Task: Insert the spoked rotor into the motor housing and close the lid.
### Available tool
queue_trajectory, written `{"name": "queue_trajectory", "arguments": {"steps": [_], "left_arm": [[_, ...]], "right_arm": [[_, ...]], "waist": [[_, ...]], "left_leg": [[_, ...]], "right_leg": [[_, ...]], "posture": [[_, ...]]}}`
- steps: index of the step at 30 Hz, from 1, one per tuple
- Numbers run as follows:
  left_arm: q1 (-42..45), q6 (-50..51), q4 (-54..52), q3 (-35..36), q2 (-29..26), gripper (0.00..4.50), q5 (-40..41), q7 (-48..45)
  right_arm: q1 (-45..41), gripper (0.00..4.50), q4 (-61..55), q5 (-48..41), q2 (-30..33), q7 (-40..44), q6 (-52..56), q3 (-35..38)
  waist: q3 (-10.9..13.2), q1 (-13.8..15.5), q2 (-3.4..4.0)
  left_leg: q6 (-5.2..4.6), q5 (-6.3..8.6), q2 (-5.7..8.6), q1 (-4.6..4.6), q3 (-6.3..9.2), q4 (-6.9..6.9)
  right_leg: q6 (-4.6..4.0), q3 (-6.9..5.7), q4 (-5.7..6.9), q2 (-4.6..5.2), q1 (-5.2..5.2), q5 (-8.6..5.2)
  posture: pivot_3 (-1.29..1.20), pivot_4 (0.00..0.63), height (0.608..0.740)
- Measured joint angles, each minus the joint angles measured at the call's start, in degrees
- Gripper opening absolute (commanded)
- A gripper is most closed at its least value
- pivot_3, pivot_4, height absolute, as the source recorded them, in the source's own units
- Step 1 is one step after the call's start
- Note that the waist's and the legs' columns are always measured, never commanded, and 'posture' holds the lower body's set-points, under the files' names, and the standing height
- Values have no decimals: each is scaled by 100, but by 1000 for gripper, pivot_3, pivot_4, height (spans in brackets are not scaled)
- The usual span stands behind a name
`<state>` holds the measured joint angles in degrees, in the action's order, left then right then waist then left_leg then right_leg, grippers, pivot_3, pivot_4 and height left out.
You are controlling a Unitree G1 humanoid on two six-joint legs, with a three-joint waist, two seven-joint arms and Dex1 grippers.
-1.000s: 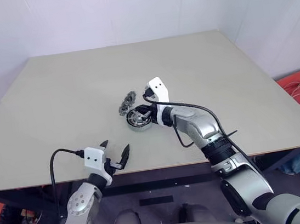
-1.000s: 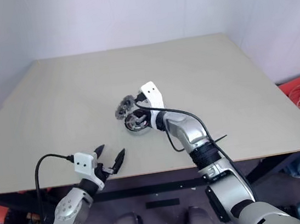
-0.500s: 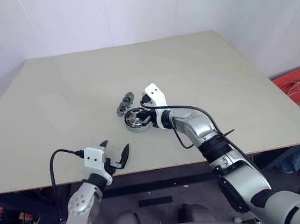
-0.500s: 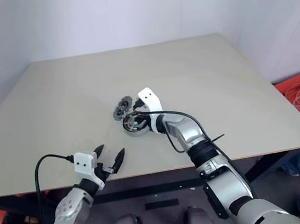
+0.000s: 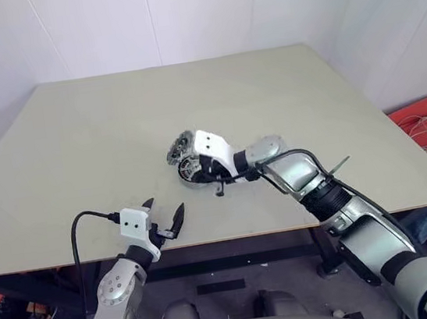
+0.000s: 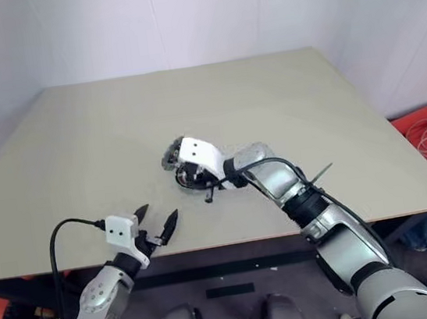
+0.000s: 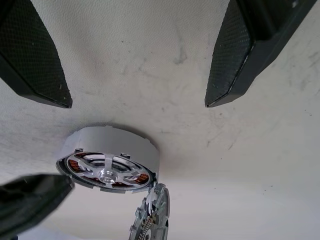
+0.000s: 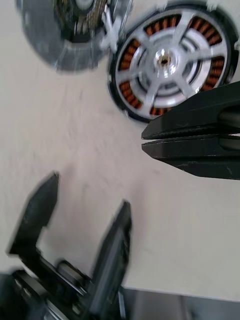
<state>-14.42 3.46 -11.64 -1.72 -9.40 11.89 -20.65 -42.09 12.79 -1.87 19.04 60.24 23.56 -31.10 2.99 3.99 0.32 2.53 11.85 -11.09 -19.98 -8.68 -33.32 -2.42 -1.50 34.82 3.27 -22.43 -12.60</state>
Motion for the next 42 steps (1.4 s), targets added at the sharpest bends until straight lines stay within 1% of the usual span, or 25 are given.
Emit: {"name": "queue_trajectory", "arguments": {"steps": [2,5,9,12,13,14,15,22,29,41,42], "left_arm": [[0,-24,18,1,16,4500,-4,0],[10,-74,45,0,50,4500,-19,9],[14,-110,81,0,77,4500,-41,23],[16,-116,99,3,86,4500,-53,36],[16,-116,106,3,86,4500,-55,40],[17,-116,108,2,91,4500,-57,44],[18,-116,108,2,95,4500,-59,46],[27,-116,108,1,102,4500,-61,93],[18,-118,108,-1,116,4500,-62,101],[-19,-300,181,4,161,4500,-82,113],[-20,-317,197,4,162,4500,-82,112]], "right_arm": [[-37,42,19,173,53,188,-225,-148],[-245,618,340,380,-8,257,-528,-191],[-526,1872,748,531,-167,253,-801,-177],[-618,2985,960,601,-212,275,-978,-176],[-635,3279,1021,628,-233,279,-1024,-176],[-650,3717,1097,665,-248,300,-1109,-176],[-653,3951,1138,696,-248,318,-1162,-176],[-773,3951,1379,1000,-133,693,-1588,-191],[-979,3951,1861,1251,-132,931,-2043,-191],[-1334,3951,2908,1651,-376,900,-2693,-187],[-1363,3778,2970,1669,-374,881,-2716,-182]], "waist": [[0,-2,-1],[1,-8,-2],[-1,-7,-5],[-1,-2,-8],[-1,-2,-8],[-1,-3,-9],[-1,-4,-9],[-1,-7,-10],[-1,-8,-10],[-1,-9,-10],[-1,-9,-10]], "left_leg": [[-1,0,0,0,0,0],[-3,-2,-2,1,0,-2],[-6,-4,-4,2,0,-2],[-13,-2,-3,1,0,-3],[-15,-2,-2,1,0,-4],[-17,-2,-2,0,0,-4],[-19,-1,-2,0,-1,-5],[-20,-2,-4,0,-1,-7],[-22,-2,-6,0,-1,-8],[-28,-1,-11,1,-2,-14],[-28,-1,-13,2,-2,-16]], "right_leg": [[0,0,0,0,0,0],[-1,0,3,0,-1,1],[-4,-1,3,-1,0,2],[-5,-2,2,0,-1,3],[-6,-2,2,0,-2,3],[-6,-2,2,0,-3,3],[-6,-2,2,0,-2,3],[-8,-2,3,0,1,4],[-10,-3,4,-1,0,6],[-16,-7,6,-1,-1,9],[-17,-9,6,-1,-1,10]], "posture": [[0,0,740],[0,0,740],[0,0,740],[0,0,740],[0,0,740],[0,0,740],[0,0,740],[0,0,740],[0,0,740],[0,0,740],[0,0,740]]}}
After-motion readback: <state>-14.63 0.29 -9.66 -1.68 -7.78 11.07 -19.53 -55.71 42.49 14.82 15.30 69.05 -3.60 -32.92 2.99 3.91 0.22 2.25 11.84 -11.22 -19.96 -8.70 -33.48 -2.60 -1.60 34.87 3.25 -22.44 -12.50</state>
